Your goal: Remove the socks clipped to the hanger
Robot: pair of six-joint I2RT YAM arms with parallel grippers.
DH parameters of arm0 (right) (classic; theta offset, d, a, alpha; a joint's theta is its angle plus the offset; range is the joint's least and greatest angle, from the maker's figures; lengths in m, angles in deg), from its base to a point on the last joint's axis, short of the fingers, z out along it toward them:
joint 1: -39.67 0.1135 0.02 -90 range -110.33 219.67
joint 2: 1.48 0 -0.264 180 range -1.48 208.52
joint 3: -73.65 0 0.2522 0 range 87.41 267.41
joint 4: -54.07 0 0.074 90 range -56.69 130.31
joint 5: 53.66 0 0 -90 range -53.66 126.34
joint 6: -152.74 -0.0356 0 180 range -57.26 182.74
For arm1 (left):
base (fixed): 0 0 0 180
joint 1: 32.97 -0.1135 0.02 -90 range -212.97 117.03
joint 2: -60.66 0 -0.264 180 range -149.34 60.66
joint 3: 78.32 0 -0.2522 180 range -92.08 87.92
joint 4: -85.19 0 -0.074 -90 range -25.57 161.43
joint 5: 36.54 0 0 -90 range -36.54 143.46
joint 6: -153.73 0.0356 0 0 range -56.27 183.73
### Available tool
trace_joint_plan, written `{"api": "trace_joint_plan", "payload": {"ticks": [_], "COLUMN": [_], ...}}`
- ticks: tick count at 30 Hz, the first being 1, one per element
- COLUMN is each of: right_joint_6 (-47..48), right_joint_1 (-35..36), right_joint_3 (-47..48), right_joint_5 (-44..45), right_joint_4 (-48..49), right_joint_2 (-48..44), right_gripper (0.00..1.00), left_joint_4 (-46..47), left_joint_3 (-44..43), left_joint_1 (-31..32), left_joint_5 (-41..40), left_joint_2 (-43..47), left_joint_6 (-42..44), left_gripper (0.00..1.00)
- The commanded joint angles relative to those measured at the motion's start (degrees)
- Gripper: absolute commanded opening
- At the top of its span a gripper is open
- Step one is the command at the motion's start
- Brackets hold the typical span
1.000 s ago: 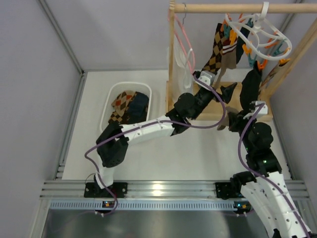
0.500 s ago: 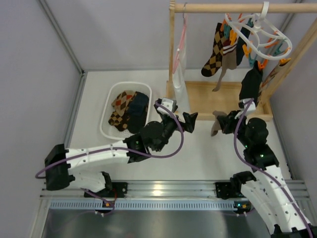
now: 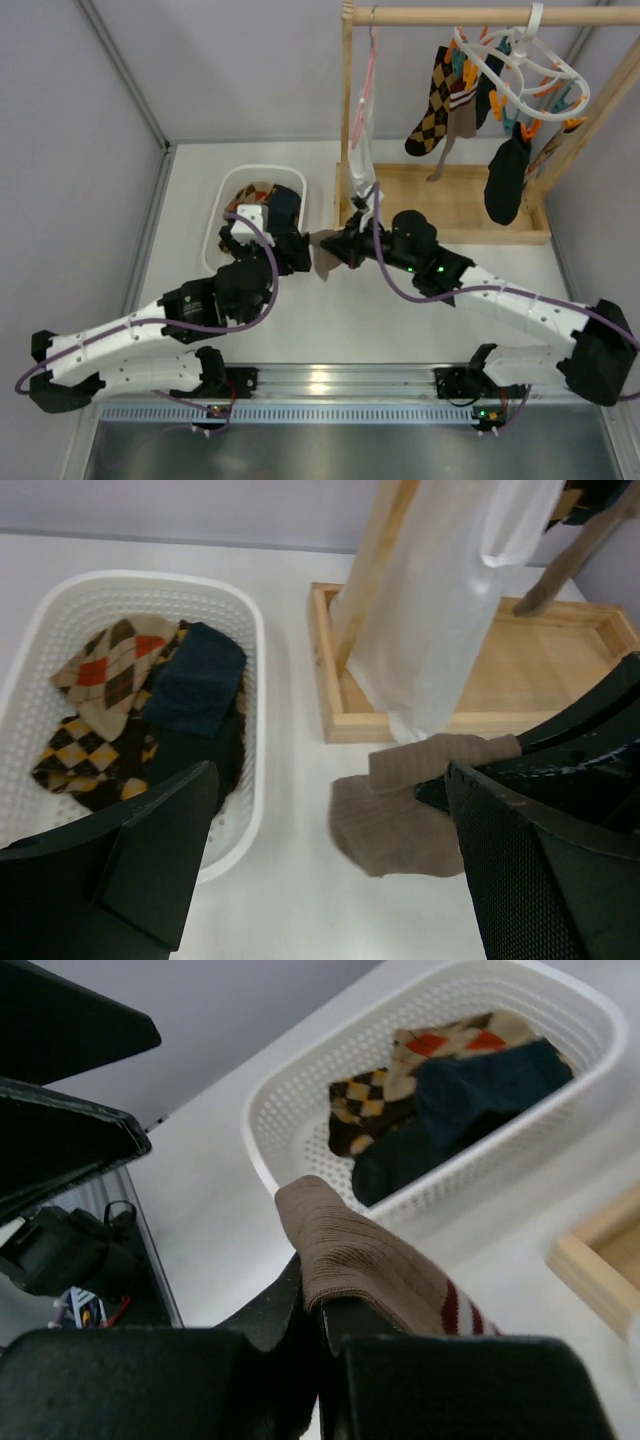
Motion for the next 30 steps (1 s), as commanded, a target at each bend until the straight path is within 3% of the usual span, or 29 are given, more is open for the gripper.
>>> {"api": "trace_joint_plan", "payload": {"ticks": [1,6,11,14,15,16,23,30], "right_joint_6": [2.3,2.7,4.1,4.0,3.9,4.0,7.7,9.7], "right_joint_1": [5.7,6.8,6.8,7.0,7.0,7.0,6.9,3.2], "right_joint_3": [7.7,21.1,37.9,41.9,42.3,42.6,34.7,14.6], "right_joint_5": [3.6,3.5,2.0,0.9,1.0,1.1,6.4,10.8], "right_joint_4": [14.4,16.5,10.5,9.3,9.0,8.6,2.8,-8.0], "right_joint_2": [11.0,26.5,38.1,42.7,43.1,43.3,31.0,1.3], "right_gripper": [0.0,0.0,0.0,0.25,0.5,0.59,0.71,0.74], "left_joint_4": [-10.7,-16.7,-16.9,-16.8,-16.8,-16.7,-16.4,-15.9], "left_joint_3": [-2.4,-3.9,-3.1,-2.3,-2.1,-2.0,-2.5,-2.0], "left_joint_1": [0.1,0.1,0.1,0.1,0.1,0.1,0.1,0.1], "left_joint_5": [-8.6,-16.1,-16.3,-15.1,-15.1,-15.0,-9.8,-0.5], "left_joint_2": [5.5,12.7,18.4,19.0,19.0,18.8,18.4,14.2], "left_joint_6": [-3.1,-2.2,-4.0,-4.1,-4.2,-4.3,-4.1,-5.0], "left_gripper": [0.98,0.98,0.98,0.98,0.98,0.98,0.98,0.98]}}
